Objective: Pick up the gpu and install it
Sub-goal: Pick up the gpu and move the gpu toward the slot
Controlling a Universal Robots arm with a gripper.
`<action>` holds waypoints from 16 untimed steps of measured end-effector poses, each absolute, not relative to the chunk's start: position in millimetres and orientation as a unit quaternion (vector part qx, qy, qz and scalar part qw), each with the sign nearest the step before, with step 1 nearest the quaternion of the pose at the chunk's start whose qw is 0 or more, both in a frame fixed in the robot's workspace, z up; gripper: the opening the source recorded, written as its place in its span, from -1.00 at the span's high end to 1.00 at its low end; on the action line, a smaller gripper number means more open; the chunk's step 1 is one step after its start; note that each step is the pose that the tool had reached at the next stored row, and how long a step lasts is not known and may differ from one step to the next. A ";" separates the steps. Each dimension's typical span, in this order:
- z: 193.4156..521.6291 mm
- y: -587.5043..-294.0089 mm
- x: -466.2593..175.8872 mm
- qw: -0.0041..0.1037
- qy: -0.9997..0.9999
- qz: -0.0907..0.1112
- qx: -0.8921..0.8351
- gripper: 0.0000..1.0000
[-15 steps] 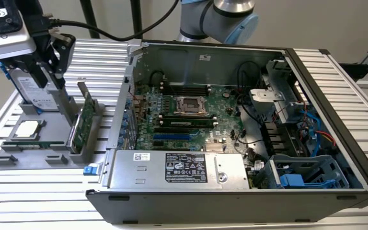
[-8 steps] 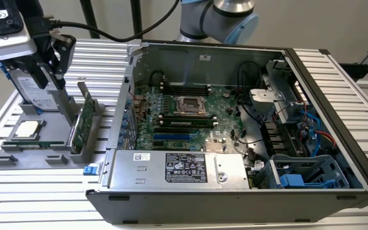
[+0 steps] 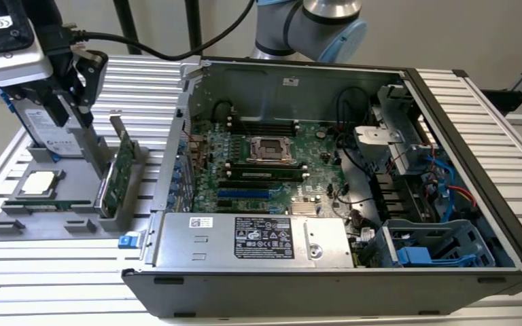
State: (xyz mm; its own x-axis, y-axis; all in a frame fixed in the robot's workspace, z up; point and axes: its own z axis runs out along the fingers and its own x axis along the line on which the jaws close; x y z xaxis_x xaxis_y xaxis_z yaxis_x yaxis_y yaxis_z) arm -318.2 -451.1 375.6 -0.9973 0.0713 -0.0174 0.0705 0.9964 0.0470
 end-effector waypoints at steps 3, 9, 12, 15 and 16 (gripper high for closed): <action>375.1 -451.1 -318.1 0.010 0.999 0.023 0.035 -1.00; 371.3 -451.1 -318.1 0.010 0.999 0.023 0.035 -1.00; 361.9 -451.1 -318.1 0.010 0.999 0.023 0.035 -1.00; 361.4 -451.1 -318.1 0.010 0.999 0.023 0.035 -1.00; 361.2 -451.1 -318.1 0.010 0.999 0.023 0.035 -1.00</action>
State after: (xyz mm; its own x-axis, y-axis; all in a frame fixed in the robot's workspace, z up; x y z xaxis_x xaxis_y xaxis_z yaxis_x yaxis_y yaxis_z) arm -318.1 -451.1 361.2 -0.9973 0.0712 -0.0174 0.0703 0.9964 0.0470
